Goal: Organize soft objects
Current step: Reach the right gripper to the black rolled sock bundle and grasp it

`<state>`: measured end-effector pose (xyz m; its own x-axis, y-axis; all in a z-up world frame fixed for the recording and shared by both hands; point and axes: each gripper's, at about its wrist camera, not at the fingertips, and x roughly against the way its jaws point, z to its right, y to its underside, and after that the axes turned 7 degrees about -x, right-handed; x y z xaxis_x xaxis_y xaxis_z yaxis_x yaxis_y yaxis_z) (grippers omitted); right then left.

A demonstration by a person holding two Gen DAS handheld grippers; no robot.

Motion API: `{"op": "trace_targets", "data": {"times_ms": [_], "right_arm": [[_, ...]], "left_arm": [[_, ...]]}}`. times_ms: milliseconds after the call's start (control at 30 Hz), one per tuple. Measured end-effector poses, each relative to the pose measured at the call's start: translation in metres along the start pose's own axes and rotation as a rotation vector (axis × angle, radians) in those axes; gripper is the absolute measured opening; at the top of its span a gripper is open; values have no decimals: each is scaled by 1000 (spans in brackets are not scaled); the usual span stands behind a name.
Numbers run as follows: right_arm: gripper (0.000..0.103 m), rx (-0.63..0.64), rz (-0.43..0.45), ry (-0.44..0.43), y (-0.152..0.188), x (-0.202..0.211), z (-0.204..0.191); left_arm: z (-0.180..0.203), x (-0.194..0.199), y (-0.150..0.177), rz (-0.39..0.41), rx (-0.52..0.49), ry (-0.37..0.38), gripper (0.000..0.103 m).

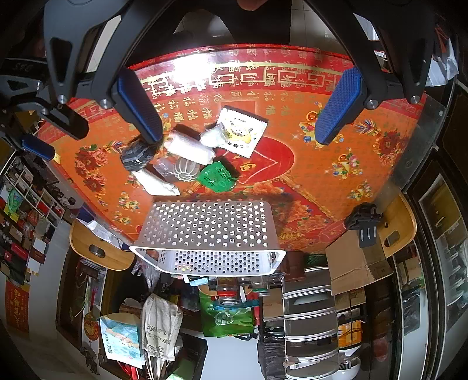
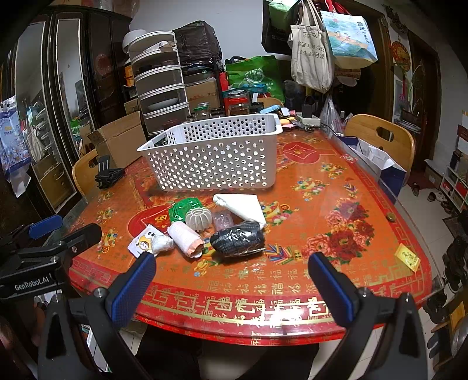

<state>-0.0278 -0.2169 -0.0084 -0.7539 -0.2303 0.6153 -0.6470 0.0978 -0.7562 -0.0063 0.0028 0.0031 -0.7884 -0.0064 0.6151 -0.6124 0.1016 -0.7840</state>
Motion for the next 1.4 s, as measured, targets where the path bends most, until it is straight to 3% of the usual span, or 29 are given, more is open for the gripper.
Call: {"op": "trace_targets", "data": {"times_ms": [167,400,467,567,667,800,1000,1067,1233,1400], "right_arm": [[103,0,-3,0,0,-1,1],[103,-11,-17,9,4,-24,6],[103,-21,14,-3,7,-32,11],[103,-23,33,33,10,-47,19],[103,-54,-46,-16,11,-66,31],[103,-54,-89,44,12,-85,37],[99,-43,-123,-13,11,-102,34],[91,-40,-134,-17,9,-109,32],[87,-29,-148,-36,5,-119,28],[82,-23,-159,-48,3,-127,25]], "left_arm": [[-3,-4,1,0,8,3,103],[-2,-30,4,-31,-22,-73,103],[-4,-42,6,-52,-27,-91,103],[-8,-71,11,-127,-34,-31,103],[-11,-96,21,-179,-38,-1,103],[-12,-116,29,-186,-19,86,103],[-2,-131,30,-179,-51,125,102],[2,-130,26,-165,-61,124,95],[11,-140,20,-172,-87,135,74],[15,-146,22,-175,-102,145,67]]}}
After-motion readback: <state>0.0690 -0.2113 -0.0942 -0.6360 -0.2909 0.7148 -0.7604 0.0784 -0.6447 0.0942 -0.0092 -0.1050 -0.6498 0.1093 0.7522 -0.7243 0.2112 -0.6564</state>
